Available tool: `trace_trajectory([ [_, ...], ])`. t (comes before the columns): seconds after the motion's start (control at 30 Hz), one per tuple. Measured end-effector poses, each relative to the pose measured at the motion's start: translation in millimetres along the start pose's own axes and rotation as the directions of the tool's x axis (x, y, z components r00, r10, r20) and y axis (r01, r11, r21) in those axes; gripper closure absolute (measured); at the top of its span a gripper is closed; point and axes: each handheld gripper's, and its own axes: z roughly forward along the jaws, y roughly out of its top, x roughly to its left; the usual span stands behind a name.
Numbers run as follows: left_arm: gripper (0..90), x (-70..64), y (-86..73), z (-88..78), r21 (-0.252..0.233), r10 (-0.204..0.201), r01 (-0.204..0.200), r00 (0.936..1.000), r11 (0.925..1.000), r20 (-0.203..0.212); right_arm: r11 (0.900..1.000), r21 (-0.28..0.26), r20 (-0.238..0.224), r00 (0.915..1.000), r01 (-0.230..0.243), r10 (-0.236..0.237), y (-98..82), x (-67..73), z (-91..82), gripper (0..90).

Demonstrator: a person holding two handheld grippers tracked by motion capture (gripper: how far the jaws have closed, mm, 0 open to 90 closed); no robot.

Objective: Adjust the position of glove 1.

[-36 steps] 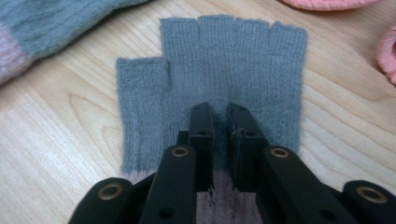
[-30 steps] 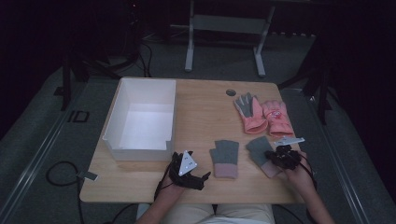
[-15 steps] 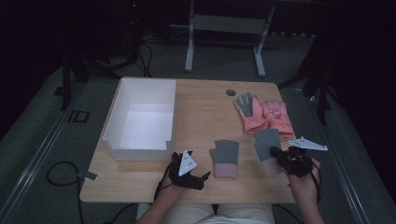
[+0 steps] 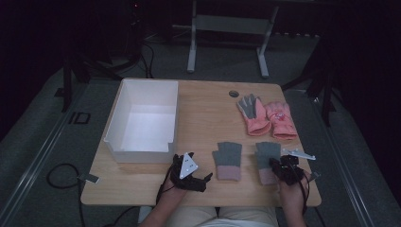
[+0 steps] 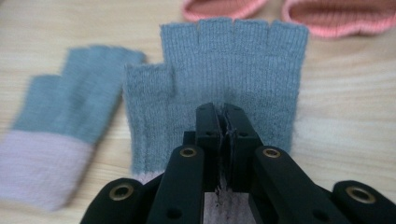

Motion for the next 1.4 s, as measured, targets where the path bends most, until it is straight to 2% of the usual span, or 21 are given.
trace_trajectory([
  [0.07, 0.4, -0.1, -0.2, -0.4, -0.004, 0.000, 0.000, 1.0000, 1.0000, -0.002, 1.000, -0.002, 0.002, 0.9999, -0.012, 0.012, -0.5, -1.5, 5.1, 85.9],
  [0.1, 0.4, -0.2, 0.0, -0.1, -0.002, 0.000, 0.000, 1.0000, 1.0000, -0.001, 1.000, 0.007, 0.020, 0.9995, -0.024, 0.024, -0.2, -3.3, 15.0, 85.8],
  [0.17, 0.4, -0.3, 0.1, 0.2, 0.001, 0.002, -0.002, 1.0000, 1.0000, 0.001, 0.999, 0.009, 0.031, 0.9989, -0.036, 0.035, -0.5, -4.9, 22.7, 85.9],
  [0.27, 0.4, -0.3, 0.0, 0.0, -0.001, 0.004, -0.004, 1.0000, 1.0000, 0.001, 0.999, 0.010, 0.047, 0.9982, -0.037, 0.036, -2.0, -5.5, 27.4, 85.7],
  [0.3, 0.4, -0.1, 0.1, 0.3, 0.002, 0.002, -0.002, 1.0000, 1.0000, 0.003, 0.999, 0.027, 0.058, 0.9976, -0.038, 0.037, -7.1, -5.5, 36.0, 84.0],
  [0.47, 0.4, -0.3, 0.1, 0.1, -0.004, 0.005, -0.005, 1.0000, 1.0000, -0.001, 0.999, 0.019, 0.062, 0.9976, -0.032, 0.031, -10.1, -5.2, 38.1, 82.7],
  [0.5, 0.4, -0.2, 0.4, 0.7, 0.003, 0.005, -0.005, 1.0000, 1.0000, 0.002, 0.999, 0.016, 0.046, 0.9984, -0.034, 0.033, -10.2, -6.9, 37.3, 76.4],
  [0.6, 0.4, 0.1, 0.3, 0.5, 0.001, 0.004, -0.004, 1.0000, 1.0000, 0.004, 0.998, -0.007, 0.027, 0.9981, -0.056, 0.056, -6.5, -12.7, 30.0, 72.0],
  [0.63, 0.4, 0.2, 0.3, 0.6, 0.002, 0.001, -0.001, 1.0000, 1.0000, 0.006, 0.999, -0.009, 0.020, 0.9990, -0.039, 0.039, -4.2, -14.7, 27.2, 70.3],
  [0.7, 0.4, 0.4, 0.6, 1.3, 0.009, -0.001, 0.001, 1.0000, 1.0000, 0.006, 1.000, 0.000, -0.025, 0.9996, -0.013, 0.013, 0.3, -20.2, 23.6, 66.0],
  [0.77, 0.5, -0.2, 0.8, 1.5, 0.011, 0.004, -0.004, 1.0000, 0.9999, 0.001, 0.999, 0.017, -0.057, 0.9977, 0.038, -0.037, 3.7, -25.4, 21.6, 62.5],
  [0.8, 0.4, -0.2, 0.8, 1.5, 0.011, 0.004, -0.004, 1.0000, 0.9999, 0.001, 0.999, 0.017, -0.057, 0.9977, 0.038, -0.037, 3.7, -25.4, 21.6, 62.5],
  [0.83, 0.4, -0.5, 0.7, 1.5, 0.010, 0.005, -0.005, 1.0000, 0.9999, 0.001, 0.997, 0.017, -0.056, 0.9961, 0.069, -0.068, 5.1, -28.4, 20.9, 61.5],
  [0.87, 0.4, -0.4, 0.7, 1.6, 0.011, 0.004, -0.004, 1.0000, 0.9999, 0.001, 0.992, 0.018, -0.075, 0.9893, 0.127, -0.125, 8.6, -36.1, 20.0, 60.8],
  [0.93, 0.4, 0.1, 0.8, 1.6, 0.012, 0.001, -0.001, 1.0000, 0.9999, 0.004, 0.987, 0.022, -0.084, 0.9844, 0.157, -0.155, 13.2, -44.9, 19.5, 60.7],
  [1.0, 0.4, 0.6, 0.4, 0.9, 0.004, -0.004, 0.004, 1.0000, 1.0000, 0.006, 0.976, 0.035, -0.109, 0.9720, 0.213, -0.208, 18.2, -53.4, 19.0, 61.0],
  [1.07, 0.4, 0.9, 0.6, 1.1, 0.007, -0.006, 0.006, 1.0000, 1.0000, 0.007, 0.968, 0.046, -0.113, 0.9644, 0.245, -0.239, 21.5, -58.3, 17.9, 62.5],
  [1.17, 0.4, 0.6, 0.7, 1.5, 0.007, -0.005, 0.005, 1.0000, 1.0000, 0.006, 0.944, 0.048, -0.180, 0.9323, 0.327, -0.313, 23.9, -60.7, 17.4, 62.5],
  [1.23, 0.4, 0.7, 0.5, 1.0, 0.003, -0.007, 0.007, 1.0000, 1.0000, 0.004, 0.929, 0.063, -0.197, 0.9172, 0.364, -0.347, 23.8, -59.6, 19.5, 62.5],
  [1.33, 0.4, 0.8, 0.5, 1.1, 0.004, -0.007, 0.007, 1.0000, 1.0000, 0.004, 0.911, 0.054, -0.239, 0.8911, 0.409, -0.386, 25.6, -56.3, 21.0, 62.3],
  [1.4, 0.4, 0.8, 0.3, 0.7, -0.001, -0.006, 0.006, 1.0000, 1.0000, 0.004, 0.902, 0.048, -0.250, 0.8790, 0.430, -0.406, 26.3, -53.1, 24.3, 62.2],
])
